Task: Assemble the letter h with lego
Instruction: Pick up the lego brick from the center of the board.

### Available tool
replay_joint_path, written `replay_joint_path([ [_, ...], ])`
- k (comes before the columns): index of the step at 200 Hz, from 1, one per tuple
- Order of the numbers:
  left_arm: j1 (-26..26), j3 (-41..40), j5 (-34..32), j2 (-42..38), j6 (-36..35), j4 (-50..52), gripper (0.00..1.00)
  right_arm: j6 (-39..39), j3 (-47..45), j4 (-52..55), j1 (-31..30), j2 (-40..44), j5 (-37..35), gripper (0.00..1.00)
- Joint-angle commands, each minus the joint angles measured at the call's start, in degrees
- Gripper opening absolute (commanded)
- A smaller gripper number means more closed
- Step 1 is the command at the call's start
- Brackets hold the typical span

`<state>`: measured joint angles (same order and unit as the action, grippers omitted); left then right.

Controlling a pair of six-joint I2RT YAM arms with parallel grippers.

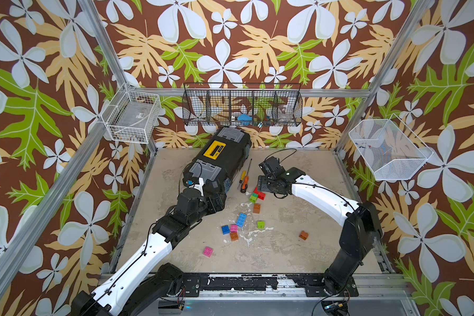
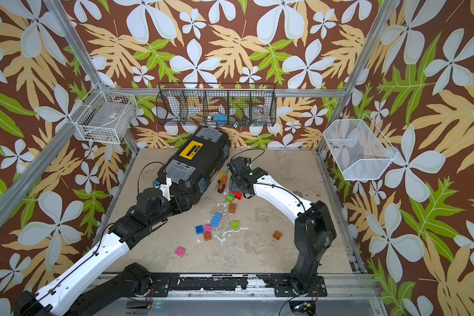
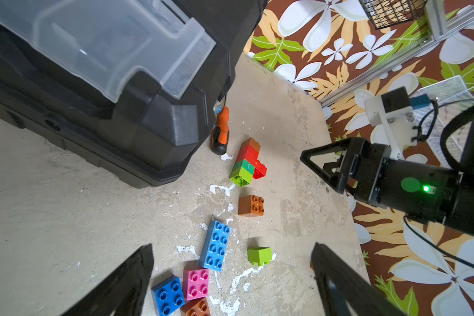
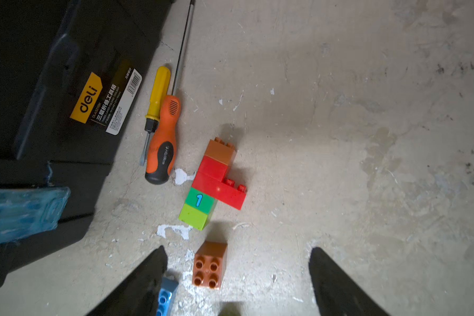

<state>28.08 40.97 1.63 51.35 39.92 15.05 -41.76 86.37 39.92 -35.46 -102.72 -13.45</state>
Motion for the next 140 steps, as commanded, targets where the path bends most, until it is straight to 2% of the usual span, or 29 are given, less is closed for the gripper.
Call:
replay_joint_path([
  [1,0.05,-0.64,-2.31,-0.52,-1.29,3.19,0.95,4.33,2.43,-0.61,0.75,-3.68,1.48,0.99],
  [15,0.05,-1.51,-3.52,-1.24,-1.43,4.92,0.95,11.50,3.80,-2.61,1.76,-6.18,8.49,1.00],
  [38,0.05,-3.17,-5.24,-3.15,-1.43,7.00,0.96,20.66,6.53,-1.47,2.11,-10.04,10.56,1.00],
  [49,0.05,-4.14,-5.47,-4.09,-1.21,7.11,0.96,22.32,8.24,0.00,2.13,-12.25,10.42,1.00],
  [65,0.05,-5.38,-5.25,-4.81,-1.16,6.38,0.96,16.87,12.66,4.54,2.33,-16.41,6.55,0.96],
  [81,0.05,-5.91,-5.22,-4.21,-1.33,5.65,0.96,13.62,16.05,5.82,2.25,-19.71,7.66,0.90],
  [111,0.05,-6.12,-4.39,-2.36,-1.64,5.39,0.96,9.49,21.06,9.45,2.72,-23.69,0.39,0.70],
  [140,0.04,-7.43,-4.35,-1.98,-1.59,3.97,0.96,0.94,20.78,10.04,3.95,-24.46,3.36,0.67],
])
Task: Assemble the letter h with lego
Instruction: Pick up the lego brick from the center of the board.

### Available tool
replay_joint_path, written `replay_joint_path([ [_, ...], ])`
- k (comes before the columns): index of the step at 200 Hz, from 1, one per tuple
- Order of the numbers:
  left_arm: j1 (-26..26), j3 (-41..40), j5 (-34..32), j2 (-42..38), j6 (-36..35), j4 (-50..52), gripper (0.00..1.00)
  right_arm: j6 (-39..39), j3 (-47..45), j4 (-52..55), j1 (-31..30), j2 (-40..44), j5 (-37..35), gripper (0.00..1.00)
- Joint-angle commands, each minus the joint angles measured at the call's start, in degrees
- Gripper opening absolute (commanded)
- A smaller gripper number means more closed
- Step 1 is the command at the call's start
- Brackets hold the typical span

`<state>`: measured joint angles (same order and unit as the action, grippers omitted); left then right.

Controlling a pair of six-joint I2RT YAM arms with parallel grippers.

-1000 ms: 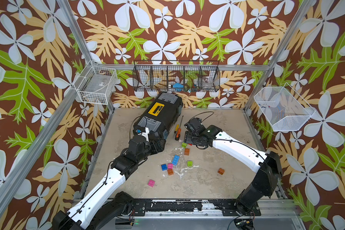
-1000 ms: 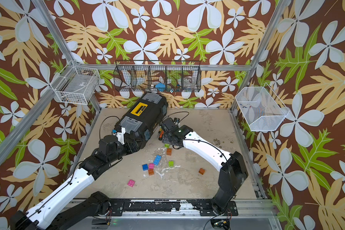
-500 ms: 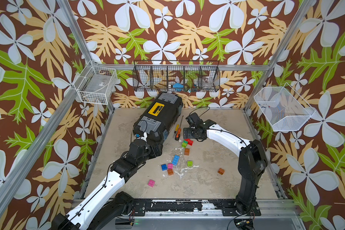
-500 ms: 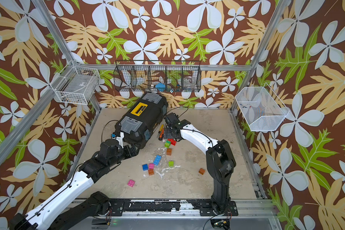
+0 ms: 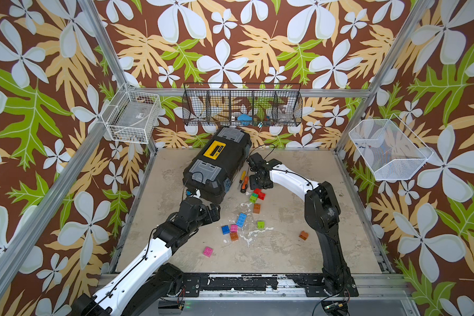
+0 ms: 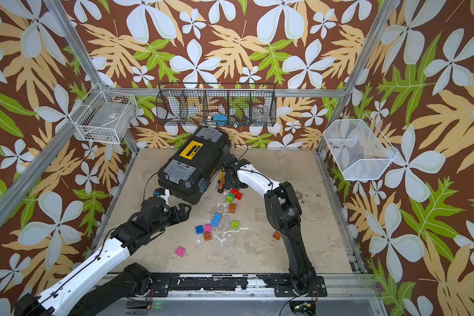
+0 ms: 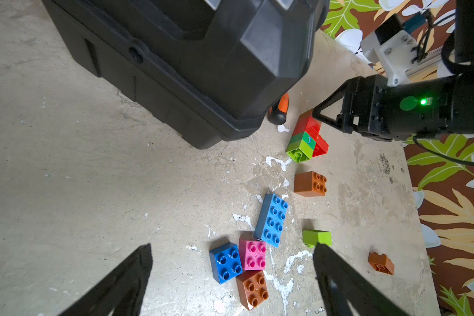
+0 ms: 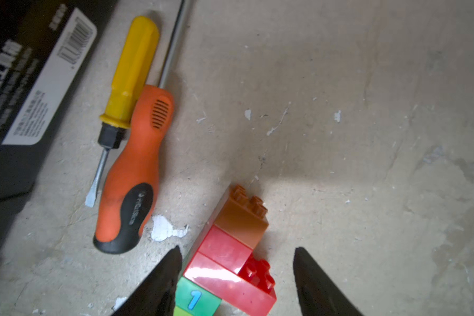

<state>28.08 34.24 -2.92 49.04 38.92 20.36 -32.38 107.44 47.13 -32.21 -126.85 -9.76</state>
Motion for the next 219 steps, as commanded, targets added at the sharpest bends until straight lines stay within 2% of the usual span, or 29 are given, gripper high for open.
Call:
replay_joint_path([
  [1,0.04,-0.73,0.19,0.35,-0.59,-1.40,0.96,-8.77,-0.34,2.76,0.67,-0.33,-0.21,0.67],
  [33,0.10,-0.41,0.45,2.23,-0.81,-2.00,0.96,-17.04,-0.64,1.52,0.83,-0.86,3.08,0.68],
  [77,0.05,-0.92,0.77,2.56,-0.76,-2.30,0.96,-22.12,-0.95,-2.13,1.39,-1.72,5.74,0.67],
  [131,0.07,-1.35,1.75,2.93,-0.60,-3.26,0.96,-20.97,3.31,-0.86,1.53,-5.24,3.74,0.56],
  [165,0.05,-1.13,1.95,3.08,-0.60,-3.39,0.96,-20.20,3.22,-0.97,1.53,-5.17,2.68,0.36],
  [219,0.05,1.41,2.08,3.42,-0.68,-1.44,0.96,-17.92,3.37,-1.16,1.44,-4.24,3.68,0.33],
])
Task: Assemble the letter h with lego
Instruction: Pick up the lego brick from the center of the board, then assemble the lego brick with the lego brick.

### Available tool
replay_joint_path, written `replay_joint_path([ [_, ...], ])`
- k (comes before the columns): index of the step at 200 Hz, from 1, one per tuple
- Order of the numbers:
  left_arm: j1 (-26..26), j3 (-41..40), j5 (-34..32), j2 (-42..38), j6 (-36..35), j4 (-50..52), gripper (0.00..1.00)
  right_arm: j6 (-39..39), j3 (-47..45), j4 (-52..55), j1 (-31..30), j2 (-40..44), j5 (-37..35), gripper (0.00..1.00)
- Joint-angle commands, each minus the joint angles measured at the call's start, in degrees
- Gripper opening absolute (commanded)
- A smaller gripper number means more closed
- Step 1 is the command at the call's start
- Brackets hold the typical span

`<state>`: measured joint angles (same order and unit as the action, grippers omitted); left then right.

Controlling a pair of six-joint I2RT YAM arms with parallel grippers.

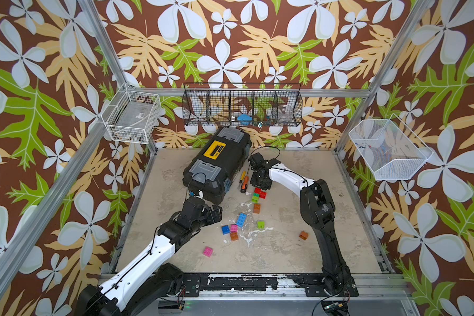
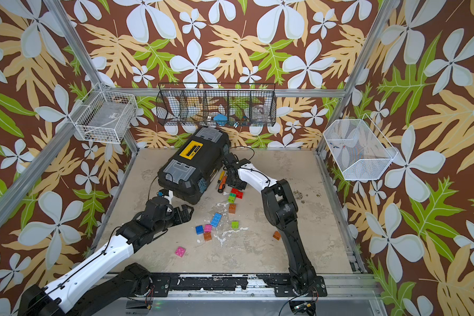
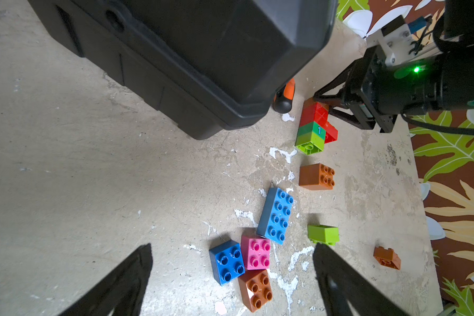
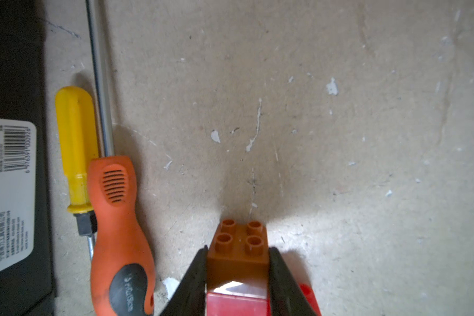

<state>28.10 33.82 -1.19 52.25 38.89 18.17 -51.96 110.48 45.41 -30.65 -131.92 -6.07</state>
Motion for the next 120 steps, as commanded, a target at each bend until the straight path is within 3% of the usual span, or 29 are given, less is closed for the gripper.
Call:
replay_joint_path([
  [1,0.03,1.97,0.38,0.22,-0.66,0.82,0.96,1.72,0.34,0.56,-0.11,0.89,-0.01,0.33],
  [52,0.00,8.85,4.70,0.70,-3.27,0.72,0.97,4.84,-2.93,-1.45,-2.23,9.70,-0.48,0.33],
  [79,0.03,9.99,12.94,0.82,-5.66,-6.05,1.00,5.71,-6.72,-2.59,-3.69,16.90,0.45,0.33],
  [120,0.03,7.58,27.74,4.01,-3.53,-20.79,1.00,6.67,-15.88,-6.12,-6.52,28.45,3.08,0.32],
])
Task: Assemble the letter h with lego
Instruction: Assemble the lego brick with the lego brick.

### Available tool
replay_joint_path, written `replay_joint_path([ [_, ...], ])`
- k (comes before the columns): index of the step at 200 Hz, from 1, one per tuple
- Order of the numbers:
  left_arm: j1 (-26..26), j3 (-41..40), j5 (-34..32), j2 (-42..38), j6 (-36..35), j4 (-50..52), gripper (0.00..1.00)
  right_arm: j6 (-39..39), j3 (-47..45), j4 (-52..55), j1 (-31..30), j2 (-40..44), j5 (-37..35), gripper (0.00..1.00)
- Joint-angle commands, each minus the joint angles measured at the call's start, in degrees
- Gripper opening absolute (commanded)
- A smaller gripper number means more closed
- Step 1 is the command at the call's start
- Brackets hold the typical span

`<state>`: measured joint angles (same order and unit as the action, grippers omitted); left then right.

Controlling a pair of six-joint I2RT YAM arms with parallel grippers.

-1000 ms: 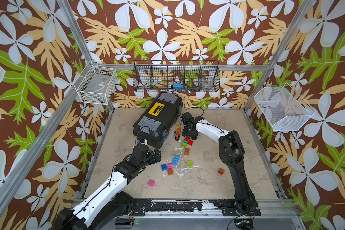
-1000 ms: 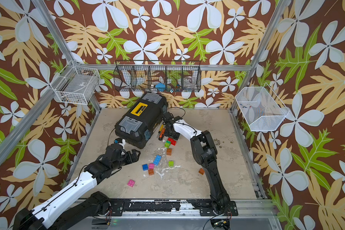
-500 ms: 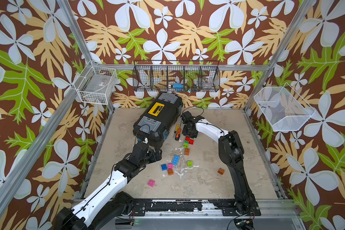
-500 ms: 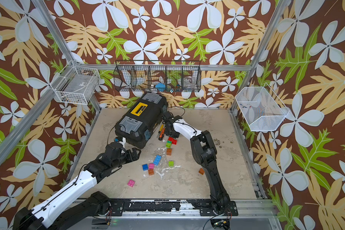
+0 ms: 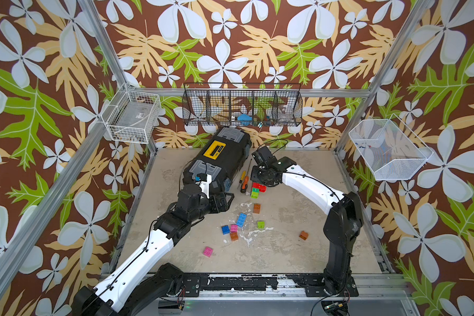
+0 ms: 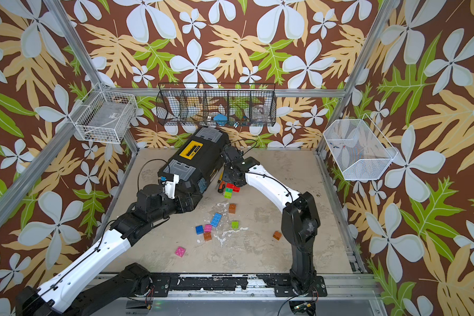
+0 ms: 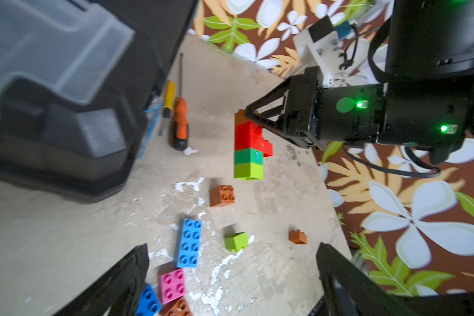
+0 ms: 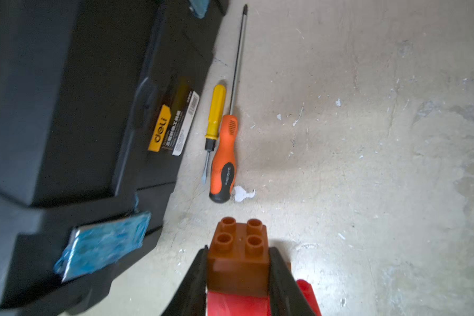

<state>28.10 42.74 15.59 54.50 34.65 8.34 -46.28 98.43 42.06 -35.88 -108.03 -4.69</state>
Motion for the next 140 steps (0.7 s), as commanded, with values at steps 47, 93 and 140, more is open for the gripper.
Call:
replay_joint_path([
  [47,1.96,-3.85,17.81,5.68,4.11,-23.35,0.89,2.28,-10.53,-6.18,-4.63,12.31,5.45,0.32],
  [93,4.77,-3.88,13.56,10.07,3.89,-21.90,0.81,2.27,-12.22,-6.90,-6.31,14.71,8.40,0.32],
  [140,6.18,-4.27,9.93,11.65,4.17,-21.17,0.83,2.33,-13.19,-7.94,-6.65,16.44,8.74,0.33],
])
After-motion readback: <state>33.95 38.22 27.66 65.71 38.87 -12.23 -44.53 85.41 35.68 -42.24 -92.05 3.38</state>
